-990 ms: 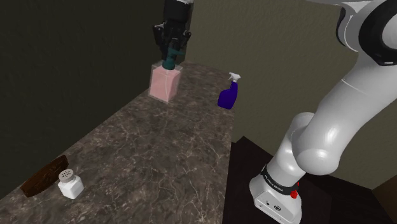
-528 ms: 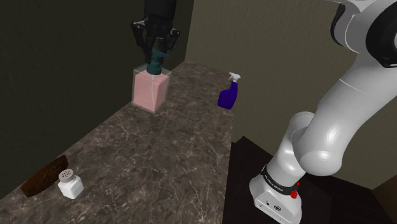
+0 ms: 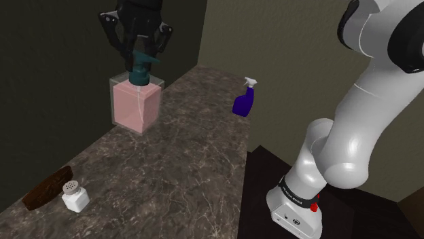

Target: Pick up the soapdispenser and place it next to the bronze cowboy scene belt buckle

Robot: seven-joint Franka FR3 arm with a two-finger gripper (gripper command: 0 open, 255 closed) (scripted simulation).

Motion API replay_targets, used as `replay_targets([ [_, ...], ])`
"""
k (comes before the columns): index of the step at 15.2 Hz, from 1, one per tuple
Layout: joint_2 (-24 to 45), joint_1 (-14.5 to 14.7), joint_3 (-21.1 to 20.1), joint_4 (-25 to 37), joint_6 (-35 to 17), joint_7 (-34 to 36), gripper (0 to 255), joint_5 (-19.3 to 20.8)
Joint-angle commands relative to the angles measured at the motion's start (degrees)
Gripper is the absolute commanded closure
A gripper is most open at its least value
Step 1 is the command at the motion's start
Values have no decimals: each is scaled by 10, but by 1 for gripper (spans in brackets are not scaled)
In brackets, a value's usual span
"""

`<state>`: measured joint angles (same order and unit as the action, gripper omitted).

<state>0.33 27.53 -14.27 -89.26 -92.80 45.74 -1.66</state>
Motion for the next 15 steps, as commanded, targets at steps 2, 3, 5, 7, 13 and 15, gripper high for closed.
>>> replay_targets([
  [2,25,22,-21,37,12,44,255,9],
  [3,36,30,-28,53,17,59,255,14],
  [5,62,47,-42,90,29,88,255,25],
  [7,91,67,-54,132,43,117,255,38],
  [13,223,157,-82,332,119,206,255,98],
  [15,209,150,-80,294,94,205,255,91],
])
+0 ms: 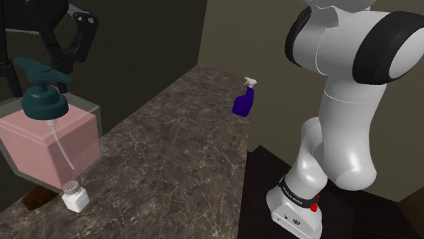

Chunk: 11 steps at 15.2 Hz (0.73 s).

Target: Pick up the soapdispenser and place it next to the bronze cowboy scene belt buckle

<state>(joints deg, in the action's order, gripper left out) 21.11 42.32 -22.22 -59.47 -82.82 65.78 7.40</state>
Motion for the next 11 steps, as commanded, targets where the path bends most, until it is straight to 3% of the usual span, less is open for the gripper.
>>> replay_targets([
  [1,-5,-1,-1,-21,-17,4,255,-2],
  [11,-45,-21,0,-158,-116,0,255,-17],
])
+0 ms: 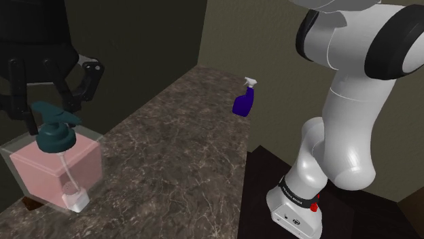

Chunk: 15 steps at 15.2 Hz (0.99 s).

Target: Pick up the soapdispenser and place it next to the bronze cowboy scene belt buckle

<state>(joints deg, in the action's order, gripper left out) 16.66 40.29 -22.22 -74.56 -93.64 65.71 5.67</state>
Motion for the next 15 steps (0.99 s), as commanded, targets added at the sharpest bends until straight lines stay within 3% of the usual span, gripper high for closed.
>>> replay_targets([
  [1,-3,-2,0,-18,-16,0,255,-1],
  [15,-15,-11,3,-144,-130,-1,255,-5],
])
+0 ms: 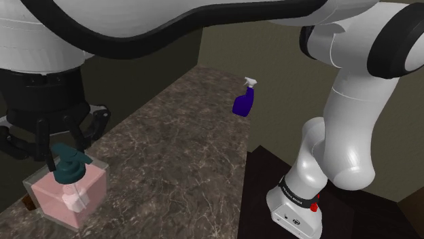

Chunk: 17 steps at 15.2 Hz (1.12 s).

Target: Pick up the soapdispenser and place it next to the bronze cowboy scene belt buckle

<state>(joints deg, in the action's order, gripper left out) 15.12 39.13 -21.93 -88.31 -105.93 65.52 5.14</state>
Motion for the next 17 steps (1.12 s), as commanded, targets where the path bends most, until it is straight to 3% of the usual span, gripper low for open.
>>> replay_targets([
  [1,0,0,0,-14,-15,1,255,1],
  [17,23,-1,5,-108,-130,9,255,12],
])
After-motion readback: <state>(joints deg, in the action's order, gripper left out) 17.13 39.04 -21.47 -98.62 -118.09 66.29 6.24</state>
